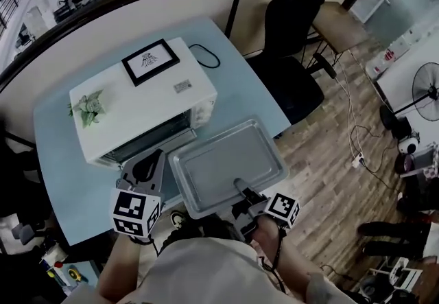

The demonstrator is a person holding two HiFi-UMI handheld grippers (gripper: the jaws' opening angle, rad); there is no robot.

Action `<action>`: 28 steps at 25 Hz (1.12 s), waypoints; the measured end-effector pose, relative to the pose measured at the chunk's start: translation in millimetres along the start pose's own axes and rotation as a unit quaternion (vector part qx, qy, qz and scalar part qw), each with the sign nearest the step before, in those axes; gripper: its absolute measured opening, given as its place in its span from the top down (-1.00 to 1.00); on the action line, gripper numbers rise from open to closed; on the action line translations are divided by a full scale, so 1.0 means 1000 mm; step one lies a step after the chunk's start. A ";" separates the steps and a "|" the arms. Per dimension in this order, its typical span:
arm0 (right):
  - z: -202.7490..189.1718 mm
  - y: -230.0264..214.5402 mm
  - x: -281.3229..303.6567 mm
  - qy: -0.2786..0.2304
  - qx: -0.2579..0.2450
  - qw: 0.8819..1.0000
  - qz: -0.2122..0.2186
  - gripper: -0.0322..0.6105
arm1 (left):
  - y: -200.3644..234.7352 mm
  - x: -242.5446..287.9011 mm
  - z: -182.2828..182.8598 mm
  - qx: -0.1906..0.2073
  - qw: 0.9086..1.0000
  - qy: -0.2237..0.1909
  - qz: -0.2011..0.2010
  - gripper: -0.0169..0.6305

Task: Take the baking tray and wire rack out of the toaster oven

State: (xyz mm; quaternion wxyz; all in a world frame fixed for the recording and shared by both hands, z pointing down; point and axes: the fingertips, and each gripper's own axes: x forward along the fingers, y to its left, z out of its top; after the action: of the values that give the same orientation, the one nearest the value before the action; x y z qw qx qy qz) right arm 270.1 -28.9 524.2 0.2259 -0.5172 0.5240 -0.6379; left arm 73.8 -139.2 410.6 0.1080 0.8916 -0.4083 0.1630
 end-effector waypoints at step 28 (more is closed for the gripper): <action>0.174 -0.105 0.059 -0.100 0.058 0.992 -0.046 0.84 | -0.032 0.055 0.019 0.030 0.999 0.024 -0.018 0.94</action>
State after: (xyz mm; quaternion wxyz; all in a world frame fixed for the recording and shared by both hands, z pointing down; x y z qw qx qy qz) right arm 431.7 -117.3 629.2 0.2777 -0.5880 0.4367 -0.6216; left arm 135.8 -163.2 412.2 0.0939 0.8975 -0.3846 0.1941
